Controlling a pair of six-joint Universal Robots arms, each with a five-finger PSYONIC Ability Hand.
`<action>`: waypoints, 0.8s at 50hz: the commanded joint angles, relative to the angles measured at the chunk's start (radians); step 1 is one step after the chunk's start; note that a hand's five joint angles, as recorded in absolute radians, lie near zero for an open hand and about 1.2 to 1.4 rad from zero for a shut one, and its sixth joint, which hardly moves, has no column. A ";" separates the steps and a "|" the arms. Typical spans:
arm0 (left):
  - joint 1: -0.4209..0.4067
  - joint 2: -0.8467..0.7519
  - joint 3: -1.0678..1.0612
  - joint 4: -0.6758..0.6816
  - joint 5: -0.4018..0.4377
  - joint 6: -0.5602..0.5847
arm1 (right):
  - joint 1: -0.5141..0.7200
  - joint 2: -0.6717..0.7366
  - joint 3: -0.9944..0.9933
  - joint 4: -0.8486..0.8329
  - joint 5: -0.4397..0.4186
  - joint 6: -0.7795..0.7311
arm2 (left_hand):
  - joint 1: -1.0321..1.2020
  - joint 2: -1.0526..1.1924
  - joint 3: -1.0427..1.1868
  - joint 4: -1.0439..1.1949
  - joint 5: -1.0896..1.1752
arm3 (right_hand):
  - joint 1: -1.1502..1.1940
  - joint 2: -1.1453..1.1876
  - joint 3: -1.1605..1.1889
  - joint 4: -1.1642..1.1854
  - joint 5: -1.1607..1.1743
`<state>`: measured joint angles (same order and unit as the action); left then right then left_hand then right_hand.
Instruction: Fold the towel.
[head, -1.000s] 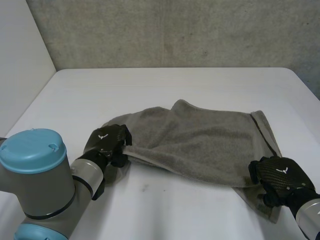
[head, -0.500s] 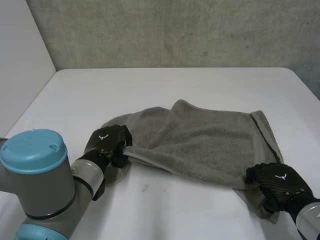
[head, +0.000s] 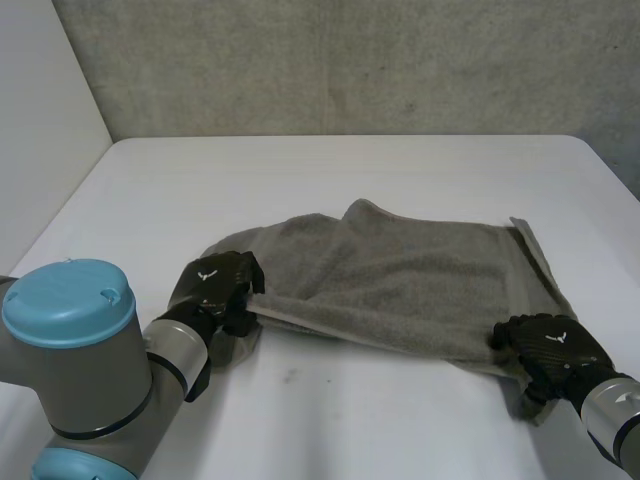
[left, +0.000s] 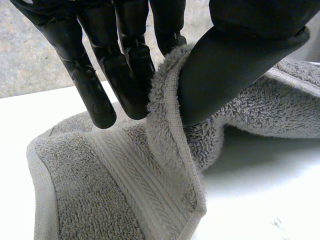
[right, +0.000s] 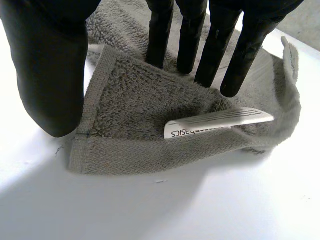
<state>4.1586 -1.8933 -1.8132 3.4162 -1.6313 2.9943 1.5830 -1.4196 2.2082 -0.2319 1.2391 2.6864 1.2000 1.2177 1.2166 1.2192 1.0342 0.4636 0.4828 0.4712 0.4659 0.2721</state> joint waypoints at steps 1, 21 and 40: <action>0.000 -0.006 0.000 0.000 0.001 0.000 | 0.000 0.013 -0.008 -0.056 0.002 0.001 | 0.196 0.179 0.180 0.177 0.188 | 0.067 0.048 0.060 0.065 0.084; 0.000 -0.007 0.000 0.000 0.001 0.002 | -0.046 -0.022 -0.091 -0.099 0.033 0.006 | 0.196 0.179 0.180 0.177 0.188 | 0.933 0.913 0.925 0.930 0.950; -0.011 -0.113 0.005 0.040 0.002 0.106 | -0.206 -0.022 -0.122 -0.103 -0.081 0.070 | -0.451 -0.469 -0.468 -0.471 -0.460 | 0.933 0.913 0.925 0.930 0.950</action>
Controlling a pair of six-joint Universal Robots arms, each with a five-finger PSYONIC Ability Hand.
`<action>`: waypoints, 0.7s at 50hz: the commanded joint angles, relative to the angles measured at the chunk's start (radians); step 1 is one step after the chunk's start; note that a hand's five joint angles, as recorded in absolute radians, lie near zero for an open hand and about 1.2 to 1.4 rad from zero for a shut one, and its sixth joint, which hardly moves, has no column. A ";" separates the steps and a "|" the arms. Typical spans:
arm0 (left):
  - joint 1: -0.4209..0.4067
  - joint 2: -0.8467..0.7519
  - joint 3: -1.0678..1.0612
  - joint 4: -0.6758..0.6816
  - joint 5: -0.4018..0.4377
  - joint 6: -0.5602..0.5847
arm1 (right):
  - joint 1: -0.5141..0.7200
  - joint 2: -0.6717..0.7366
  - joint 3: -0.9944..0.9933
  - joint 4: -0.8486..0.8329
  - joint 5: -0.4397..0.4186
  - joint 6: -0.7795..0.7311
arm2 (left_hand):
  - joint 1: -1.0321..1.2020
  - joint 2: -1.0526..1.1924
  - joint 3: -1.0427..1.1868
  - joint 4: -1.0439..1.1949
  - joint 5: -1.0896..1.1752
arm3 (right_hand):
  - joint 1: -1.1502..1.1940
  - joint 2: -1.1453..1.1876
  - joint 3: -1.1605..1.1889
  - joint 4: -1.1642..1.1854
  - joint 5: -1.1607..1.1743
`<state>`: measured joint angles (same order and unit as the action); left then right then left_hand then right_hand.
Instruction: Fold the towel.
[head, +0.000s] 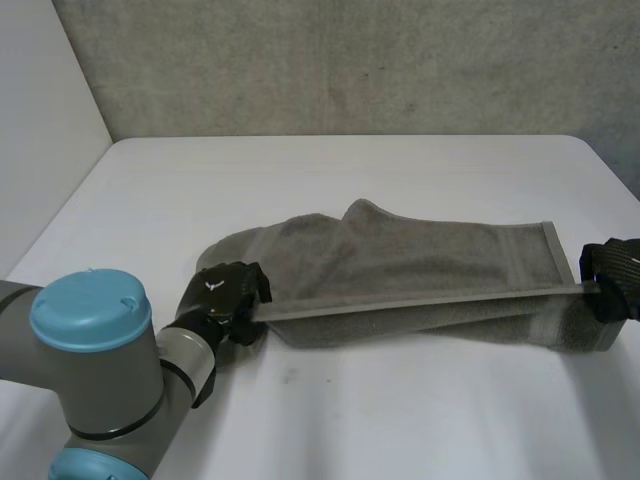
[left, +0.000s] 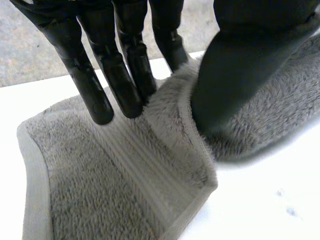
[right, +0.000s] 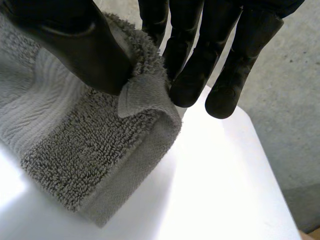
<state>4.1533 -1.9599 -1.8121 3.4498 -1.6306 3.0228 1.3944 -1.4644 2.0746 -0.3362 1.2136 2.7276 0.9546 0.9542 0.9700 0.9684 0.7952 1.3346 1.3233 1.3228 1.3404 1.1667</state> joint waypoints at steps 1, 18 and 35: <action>-0.007 -0.060 0.005 0.008 0.003 0.097 | -0.018 0.022 0.016 0.002 -0.060 0.031 | -0.256 -0.256 -0.272 -0.270 -0.271 | 0.062 0.073 0.073 0.056 0.055; -0.012 -0.079 0.017 0.084 0.000 0.120 | -0.095 -0.079 0.048 0.000 -0.072 0.115 | -0.251 -0.250 -0.266 -0.265 -0.266 | 0.062 0.073 0.073 0.056 0.055; -0.108 -0.128 0.085 0.108 0.000 0.033 | -0.103 -0.097 0.084 0.005 -0.115 0.136 | -0.254 -0.253 -0.269 -0.267 -0.269 | 0.062 0.073 0.073 0.056 0.055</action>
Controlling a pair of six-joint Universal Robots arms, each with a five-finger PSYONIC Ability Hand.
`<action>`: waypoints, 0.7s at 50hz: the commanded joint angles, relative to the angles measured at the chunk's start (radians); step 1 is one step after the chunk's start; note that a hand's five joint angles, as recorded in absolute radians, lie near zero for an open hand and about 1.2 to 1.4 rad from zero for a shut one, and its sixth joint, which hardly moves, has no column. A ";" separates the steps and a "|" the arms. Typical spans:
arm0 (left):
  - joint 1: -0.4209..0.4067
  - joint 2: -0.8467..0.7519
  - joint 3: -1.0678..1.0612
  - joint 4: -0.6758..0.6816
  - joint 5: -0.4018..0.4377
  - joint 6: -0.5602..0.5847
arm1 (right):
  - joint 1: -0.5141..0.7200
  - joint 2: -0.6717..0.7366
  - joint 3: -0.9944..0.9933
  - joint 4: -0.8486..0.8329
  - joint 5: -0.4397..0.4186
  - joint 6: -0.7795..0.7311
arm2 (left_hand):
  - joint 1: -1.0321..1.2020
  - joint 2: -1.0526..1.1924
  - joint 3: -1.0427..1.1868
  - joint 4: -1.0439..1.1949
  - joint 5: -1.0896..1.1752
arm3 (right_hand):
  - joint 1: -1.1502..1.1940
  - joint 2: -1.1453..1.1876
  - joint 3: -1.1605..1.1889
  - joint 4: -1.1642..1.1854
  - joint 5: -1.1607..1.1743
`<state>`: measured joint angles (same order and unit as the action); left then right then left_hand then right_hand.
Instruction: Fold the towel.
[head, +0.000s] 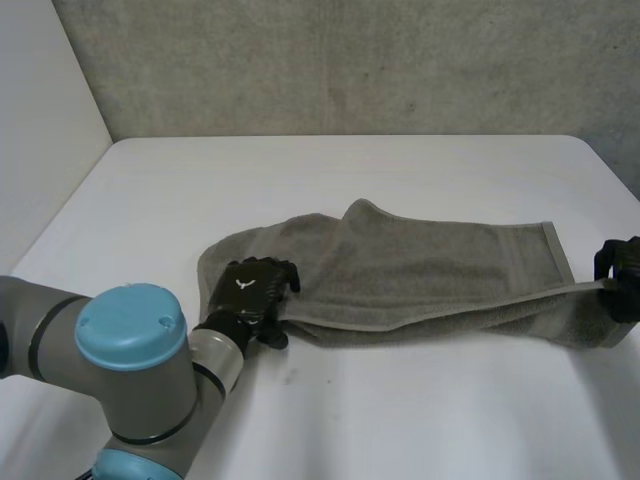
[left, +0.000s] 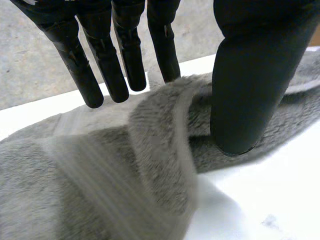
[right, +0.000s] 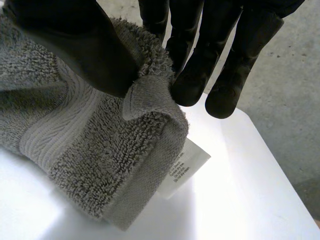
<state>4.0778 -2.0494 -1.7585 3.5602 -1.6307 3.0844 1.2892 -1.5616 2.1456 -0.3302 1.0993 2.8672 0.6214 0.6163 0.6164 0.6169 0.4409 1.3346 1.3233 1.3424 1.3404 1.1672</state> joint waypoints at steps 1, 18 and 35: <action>-0.033 -0.038 0.031 -0.003 0.000 -0.029 | 0.002 0.000 0.017 -0.001 -0.001 -0.005 | 0.079 0.085 0.084 0.084 0.085 | 0.062 0.073 0.054 0.056 0.055; -0.016 -0.091 0.091 0.000 -0.090 -0.015 | -0.005 -0.084 -0.003 0.023 0.007 -0.002 | 0.159 0.164 0.164 0.163 0.165 | 0.062 0.073 0.054 0.056 0.055; 0.053 -0.063 0.060 0.008 -0.166 0.120 | -0.041 -0.192 -0.104 0.158 -0.082 0.092 | 0.326 0.331 0.331 0.331 0.332 | 0.062 0.073 0.054 0.056 0.055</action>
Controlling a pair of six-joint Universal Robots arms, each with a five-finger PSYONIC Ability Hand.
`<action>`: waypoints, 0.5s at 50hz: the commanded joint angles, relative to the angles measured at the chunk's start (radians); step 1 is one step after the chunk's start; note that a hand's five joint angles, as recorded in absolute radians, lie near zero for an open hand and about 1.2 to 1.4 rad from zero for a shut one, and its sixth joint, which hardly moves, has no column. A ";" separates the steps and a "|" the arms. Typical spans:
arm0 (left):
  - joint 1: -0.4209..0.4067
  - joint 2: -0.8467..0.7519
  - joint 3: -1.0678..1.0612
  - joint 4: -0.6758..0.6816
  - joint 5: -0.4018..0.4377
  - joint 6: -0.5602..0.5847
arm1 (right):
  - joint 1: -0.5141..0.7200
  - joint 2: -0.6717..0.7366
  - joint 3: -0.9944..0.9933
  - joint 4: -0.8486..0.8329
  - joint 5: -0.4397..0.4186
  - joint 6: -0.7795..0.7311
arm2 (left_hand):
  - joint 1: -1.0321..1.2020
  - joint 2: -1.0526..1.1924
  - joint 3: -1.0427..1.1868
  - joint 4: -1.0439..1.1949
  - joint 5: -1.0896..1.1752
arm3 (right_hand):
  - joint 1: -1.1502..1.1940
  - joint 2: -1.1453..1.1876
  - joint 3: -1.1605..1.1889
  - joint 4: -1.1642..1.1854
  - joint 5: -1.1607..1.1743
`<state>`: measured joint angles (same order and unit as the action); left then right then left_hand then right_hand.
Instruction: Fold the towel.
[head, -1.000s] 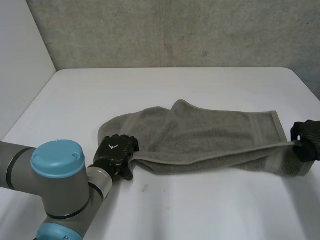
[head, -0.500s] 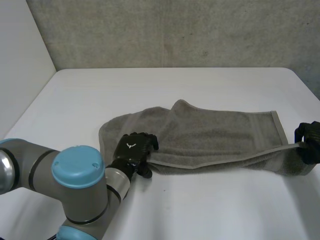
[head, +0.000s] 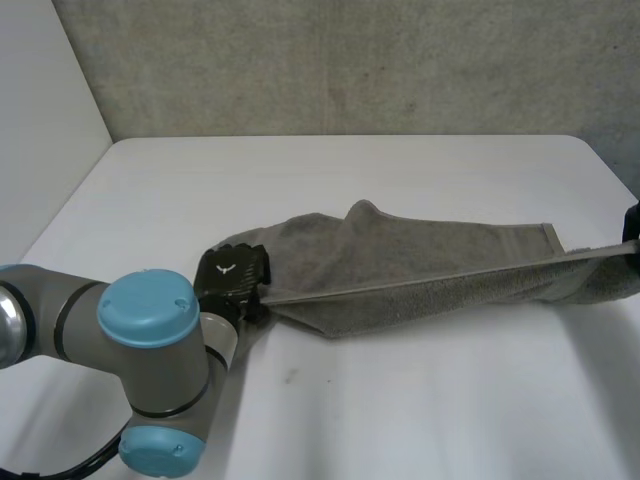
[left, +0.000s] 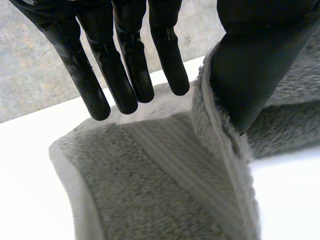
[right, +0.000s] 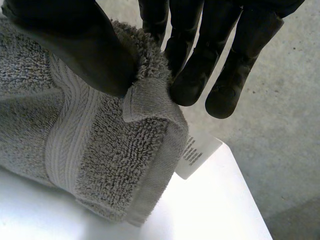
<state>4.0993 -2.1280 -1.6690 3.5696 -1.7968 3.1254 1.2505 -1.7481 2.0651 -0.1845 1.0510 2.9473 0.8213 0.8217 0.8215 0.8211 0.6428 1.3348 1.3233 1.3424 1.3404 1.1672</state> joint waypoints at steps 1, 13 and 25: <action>0.032 0.016 -0.029 -0.002 0.000 0.079 | 0.000 -0.007 -0.032 0.013 -0.034 0.013 | 0.126 0.126 0.126 0.126 0.130 | 0.061 0.073 0.054 0.056 0.055; 0.050 0.132 -0.146 -0.003 0.008 0.097 | 0.004 0.002 -0.094 0.033 -0.029 0.007 | 0.167 0.167 0.167 0.167 0.171 | 0.061 0.073 0.054 0.056 0.055; 0.072 0.166 -0.250 -0.005 0.013 0.160 | 0.009 0.025 -0.134 0.040 -0.016 0.006 | 0.575 0.574 0.575 0.575 0.579 | 0.061 0.073 0.054 0.056 0.055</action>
<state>4.1547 -1.9679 -1.8703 3.5617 -1.7867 3.2359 1.2593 -1.7341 1.9436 -0.1450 1.0330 2.9531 1.0125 1.0174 1.0171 1.0186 0.8380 1.3387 1.3234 1.3424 1.3404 1.1672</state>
